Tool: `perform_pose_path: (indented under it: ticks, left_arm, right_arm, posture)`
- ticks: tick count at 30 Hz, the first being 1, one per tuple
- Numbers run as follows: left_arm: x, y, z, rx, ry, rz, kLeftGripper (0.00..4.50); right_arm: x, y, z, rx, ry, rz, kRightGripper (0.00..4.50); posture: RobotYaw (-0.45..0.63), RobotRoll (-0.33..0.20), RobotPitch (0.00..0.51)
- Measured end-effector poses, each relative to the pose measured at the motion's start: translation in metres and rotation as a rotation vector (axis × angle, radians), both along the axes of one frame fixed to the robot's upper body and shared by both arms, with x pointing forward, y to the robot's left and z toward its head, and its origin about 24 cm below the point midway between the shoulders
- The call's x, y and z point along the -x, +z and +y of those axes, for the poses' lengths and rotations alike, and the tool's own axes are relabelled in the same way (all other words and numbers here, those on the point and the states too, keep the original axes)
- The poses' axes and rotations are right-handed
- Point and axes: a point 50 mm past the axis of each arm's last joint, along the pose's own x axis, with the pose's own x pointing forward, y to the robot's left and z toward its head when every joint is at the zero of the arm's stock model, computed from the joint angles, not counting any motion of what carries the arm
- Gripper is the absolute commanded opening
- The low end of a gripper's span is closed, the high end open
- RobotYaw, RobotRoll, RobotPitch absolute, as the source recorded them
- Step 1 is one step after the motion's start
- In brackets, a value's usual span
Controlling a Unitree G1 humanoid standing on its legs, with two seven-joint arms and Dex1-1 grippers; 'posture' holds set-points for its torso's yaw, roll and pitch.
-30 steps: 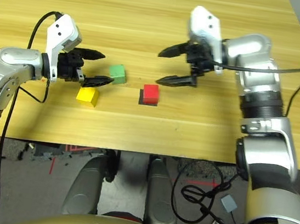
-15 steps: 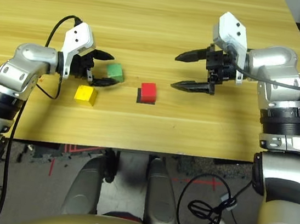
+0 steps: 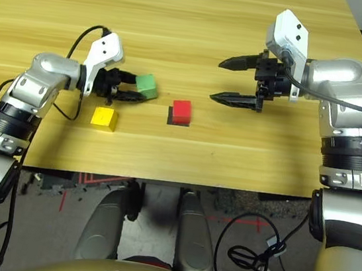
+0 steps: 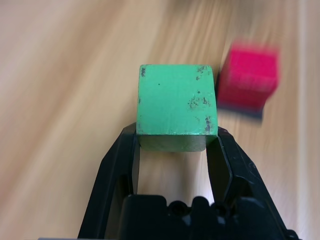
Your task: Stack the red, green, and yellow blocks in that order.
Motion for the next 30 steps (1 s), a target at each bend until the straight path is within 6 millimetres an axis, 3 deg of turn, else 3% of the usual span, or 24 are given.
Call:
perform_pose_path:
  ticks: [4,13,18,30]
  left_arm:
    - [0.011,0.021,-0.018,0.029,-0.062,-0.015,2.02]
    - [0.044,0.016,-0.057,-0.025,-0.187,0.088,2.02]
    - [0.047,0.0,-0.061,-0.058,-0.192,0.141,2.02]
    - [0.033,-0.012,-0.058,-0.076,-0.143,0.134,2.02]
  right_arm:
    - [0.009,-0.024,-0.005,-0.007,-0.004,0.074,4.5]
    - [0.011,-0.027,-0.016,-0.008,-0.067,0.067,4.5]
    - [0.011,-0.023,-0.021,0.0,-0.093,0.047,4.5]
    - [0.014,-0.023,-0.021,-0.018,-0.112,0.032,4.5]
  posture:
    - [0.05,-0.003,0.239]
    - [0.01,0.014,0.246]
    - [-0.01,0.013,0.249]
    - [-0.04,0.011,0.252]
